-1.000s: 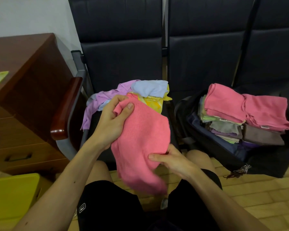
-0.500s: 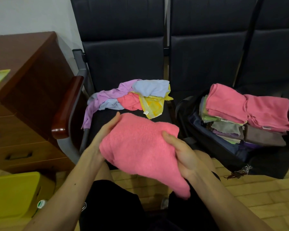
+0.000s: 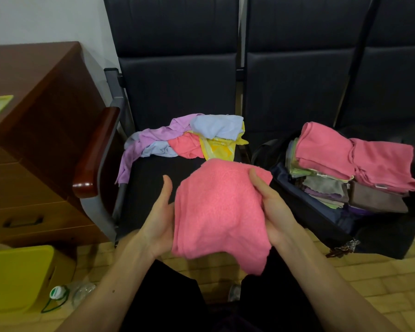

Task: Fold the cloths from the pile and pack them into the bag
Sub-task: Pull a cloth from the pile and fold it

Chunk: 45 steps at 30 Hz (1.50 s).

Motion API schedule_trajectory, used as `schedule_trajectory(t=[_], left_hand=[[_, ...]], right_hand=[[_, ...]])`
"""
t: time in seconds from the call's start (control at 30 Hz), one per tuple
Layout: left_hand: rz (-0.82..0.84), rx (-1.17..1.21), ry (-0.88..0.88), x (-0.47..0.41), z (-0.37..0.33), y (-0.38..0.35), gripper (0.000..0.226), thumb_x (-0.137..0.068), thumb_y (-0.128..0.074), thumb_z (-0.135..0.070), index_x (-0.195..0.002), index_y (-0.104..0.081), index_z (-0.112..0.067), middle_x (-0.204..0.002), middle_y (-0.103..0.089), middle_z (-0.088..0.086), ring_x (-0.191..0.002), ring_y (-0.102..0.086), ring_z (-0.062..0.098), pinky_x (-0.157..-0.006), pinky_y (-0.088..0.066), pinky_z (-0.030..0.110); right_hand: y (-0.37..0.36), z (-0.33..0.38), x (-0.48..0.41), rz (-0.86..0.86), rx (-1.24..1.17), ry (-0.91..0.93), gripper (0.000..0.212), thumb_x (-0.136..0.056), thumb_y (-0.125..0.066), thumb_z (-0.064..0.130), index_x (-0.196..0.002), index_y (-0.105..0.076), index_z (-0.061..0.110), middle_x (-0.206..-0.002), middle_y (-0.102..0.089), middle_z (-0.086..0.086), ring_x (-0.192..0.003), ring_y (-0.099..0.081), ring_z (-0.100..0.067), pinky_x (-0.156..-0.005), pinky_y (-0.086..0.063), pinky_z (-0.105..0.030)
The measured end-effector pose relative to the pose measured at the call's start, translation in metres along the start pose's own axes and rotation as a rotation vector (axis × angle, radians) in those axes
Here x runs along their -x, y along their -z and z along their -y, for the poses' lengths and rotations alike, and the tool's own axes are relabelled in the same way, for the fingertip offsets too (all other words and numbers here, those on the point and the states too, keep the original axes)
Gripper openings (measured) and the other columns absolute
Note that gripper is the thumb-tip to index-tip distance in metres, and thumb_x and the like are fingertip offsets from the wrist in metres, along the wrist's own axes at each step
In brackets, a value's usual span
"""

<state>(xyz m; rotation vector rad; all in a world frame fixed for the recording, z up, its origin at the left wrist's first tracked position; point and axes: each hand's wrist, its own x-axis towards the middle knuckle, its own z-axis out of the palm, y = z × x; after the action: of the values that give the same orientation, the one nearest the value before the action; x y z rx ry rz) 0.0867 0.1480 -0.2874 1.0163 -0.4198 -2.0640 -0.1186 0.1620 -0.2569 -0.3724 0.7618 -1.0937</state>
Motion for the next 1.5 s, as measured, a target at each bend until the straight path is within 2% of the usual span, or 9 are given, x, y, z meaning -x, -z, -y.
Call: schedule_trajectory(t=[0.13,0.27,0.4,0.6,0.7,0.87,1.0,1.23,1.5], left_hand=[[-0.035,-0.228,-0.131,0.001,-0.003,-0.002,0.025,-0.08,-0.067,-0.024,-0.097,-0.08,-0.012,-0.109,-0.074,0.015,-0.095,-0.073,0.026,-0.077,-0.06,0.036],[-0.218,-0.315,-0.167,-0.011,-0.014,0.005,0.025,-0.08,-0.073,-0.016,-0.1,-0.074,-0.003,-0.097,-0.076,0.017,-0.083,-0.075,0.023,-0.066,-0.059,0.029],[-0.343,-0.408,-0.073,-0.027,-0.017,0.015,0.051,-0.062,-0.082,-0.023,-0.107,-0.072,-0.002,-0.102,-0.076,0.015,-0.09,-0.073,0.025,-0.074,-0.056,0.033],[-0.348,-0.46,-0.24,-0.034,-0.035,0.007,0.066,-0.065,-0.085,-0.025,-0.121,-0.061,0.002,-0.118,-0.069,0.017,-0.099,-0.068,0.024,-0.076,-0.056,0.032],[-0.424,-0.468,-0.337,-0.036,-0.042,0.006,0.079,-0.073,-0.086,-0.022,-0.14,-0.043,-0.017,-0.131,-0.048,0.009,-0.106,-0.06,0.022,-0.082,-0.054,0.034],[-0.263,-0.563,-0.339,-0.034,-0.05,0.009,0.051,-0.063,-0.084,-0.019,-0.113,-0.07,-0.016,-0.123,-0.065,0.014,-0.107,-0.067,0.022,-0.083,-0.057,0.029],[-0.236,-0.634,-0.373,-0.035,-0.05,0.009,0.055,-0.071,-0.081,-0.001,-0.123,-0.066,-0.007,-0.114,-0.071,0.013,-0.102,-0.07,0.02,-0.079,-0.059,0.022],[-0.272,-0.909,-0.549,-0.037,-0.046,0.011,0.061,-0.069,-0.085,0.0,-0.125,-0.066,-0.011,-0.102,-0.064,-0.016,-0.082,-0.063,-0.015,-0.071,-0.052,0.007],[-0.372,-1.304,-0.71,-0.042,-0.041,0.019,0.051,-0.071,-0.088,-0.019,-0.119,-0.072,-0.02,-0.113,-0.067,-0.012,-0.108,-0.058,0.001,-0.09,-0.043,0.015]], right_hand=[[0.008,-0.004,-0.005,-0.039,0.09,-0.018,0.053,-0.08,-0.058,0.058,-0.097,-0.079,0.012,-0.097,-0.076,-0.009,-0.086,-0.074,-0.019,-0.072,-0.058,-0.035],[0.029,-0.028,-0.009,-0.13,0.397,-0.069,0.019,-0.081,-0.072,0.016,-0.098,-0.069,0.007,-0.086,-0.077,-0.006,-0.076,-0.074,-0.013,-0.062,-0.058,-0.026],[0.033,-0.014,-0.024,-0.255,0.674,0.142,0.046,-0.076,-0.084,0.016,-0.113,-0.056,0.011,-0.108,-0.07,-0.006,-0.094,-0.071,-0.017,-0.076,-0.06,-0.03],[0.019,0.014,-0.032,-0.283,0.956,0.383,0.069,-0.077,-0.084,0.02,-0.126,-0.037,0.021,-0.103,-0.052,0.014,-0.085,-0.058,-0.002,-0.06,-0.049,-0.008],[0.021,0.022,-0.038,-0.215,1.07,0.374,0.065,-0.077,-0.084,0.027,-0.131,-0.048,0.027,-0.121,-0.055,0.012,-0.105,-0.06,-0.012,-0.082,-0.057,-0.026],[0.024,0.028,-0.042,-0.119,1.147,0.321,0.054,-0.072,-0.088,0.021,-0.121,-0.065,0.024,-0.118,-0.062,0.004,-0.105,-0.063,-0.012,-0.091,-0.057,-0.038],[0.026,0.03,-0.046,-0.098,1.255,0.285,0.058,-0.071,-0.088,0.017,-0.125,-0.066,0.019,-0.123,-0.06,0.007,-0.116,-0.057,-0.012,-0.103,-0.051,-0.04],[0.027,0.032,-0.052,-0.152,1.495,0.397,0.068,-0.075,-0.085,0.025,-0.136,-0.058,0.015,-0.136,-0.059,-0.001,-0.125,-0.054,-0.018,-0.103,-0.048,-0.034],[0.033,0.026,-0.052,-0.239,1.631,0.464,0.054,-0.079,-0.082,0.026,-0.128,-0.065,0.012,-0.126,-0.068,-0.003,-0.12,-0.06,-0.02,-0.1,-0.049,-0.034]])
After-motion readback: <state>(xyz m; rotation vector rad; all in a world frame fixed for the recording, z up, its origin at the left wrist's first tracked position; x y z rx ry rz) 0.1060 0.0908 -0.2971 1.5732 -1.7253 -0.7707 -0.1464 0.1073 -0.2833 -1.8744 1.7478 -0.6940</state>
